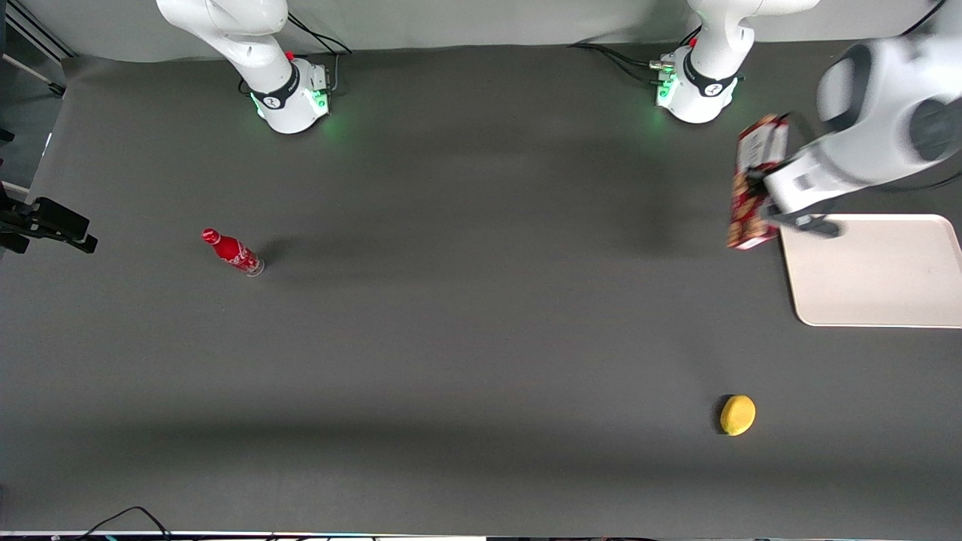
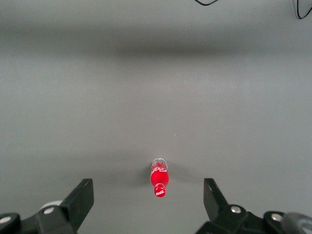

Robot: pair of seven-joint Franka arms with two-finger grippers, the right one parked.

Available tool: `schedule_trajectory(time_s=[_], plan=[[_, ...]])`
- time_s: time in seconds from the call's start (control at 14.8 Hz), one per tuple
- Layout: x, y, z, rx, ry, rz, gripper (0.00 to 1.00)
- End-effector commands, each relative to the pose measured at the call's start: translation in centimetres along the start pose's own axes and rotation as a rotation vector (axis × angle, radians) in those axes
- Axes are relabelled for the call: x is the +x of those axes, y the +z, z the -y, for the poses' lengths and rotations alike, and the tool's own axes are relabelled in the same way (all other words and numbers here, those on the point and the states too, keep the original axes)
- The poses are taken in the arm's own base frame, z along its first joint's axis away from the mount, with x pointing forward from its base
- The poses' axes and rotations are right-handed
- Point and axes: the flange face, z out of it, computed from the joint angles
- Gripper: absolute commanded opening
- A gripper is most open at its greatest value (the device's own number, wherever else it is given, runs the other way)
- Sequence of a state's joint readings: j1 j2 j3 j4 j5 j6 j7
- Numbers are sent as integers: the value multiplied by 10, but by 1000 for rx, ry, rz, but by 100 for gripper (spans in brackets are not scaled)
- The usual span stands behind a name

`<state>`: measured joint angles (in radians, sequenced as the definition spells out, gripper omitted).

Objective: Place red cookie box on tray
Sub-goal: 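Carry the held box up and over toward the white tray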

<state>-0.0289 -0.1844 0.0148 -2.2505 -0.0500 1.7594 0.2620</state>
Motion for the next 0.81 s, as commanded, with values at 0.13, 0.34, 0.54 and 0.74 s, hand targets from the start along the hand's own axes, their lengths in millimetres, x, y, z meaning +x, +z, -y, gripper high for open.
schedule_trajectory(time_s=[0.13, 0.34, 0.54, 0.74], plan=[[-59, -172, 97, 54, -199, -30, 0], [-76, -218, 167, 120, -308, -79, 0], [-79, -206, 259, 196, -177, -14, 0], [-67, -153, 337, 259, -147, 24, 0]])
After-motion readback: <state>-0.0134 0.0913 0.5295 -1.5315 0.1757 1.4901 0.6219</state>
